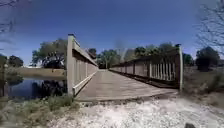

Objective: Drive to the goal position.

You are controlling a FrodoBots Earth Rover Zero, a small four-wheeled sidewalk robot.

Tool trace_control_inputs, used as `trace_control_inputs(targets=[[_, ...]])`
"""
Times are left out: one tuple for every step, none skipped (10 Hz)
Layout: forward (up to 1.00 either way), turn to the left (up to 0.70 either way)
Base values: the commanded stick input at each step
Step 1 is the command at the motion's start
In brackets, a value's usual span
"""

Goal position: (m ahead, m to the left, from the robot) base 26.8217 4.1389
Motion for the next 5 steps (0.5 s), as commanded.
trace_control_inputs(targets=[[0.7,0.0],[0.7,0.0],[0.7,0.0],[0.7,0.0],[0.7,0.0]])
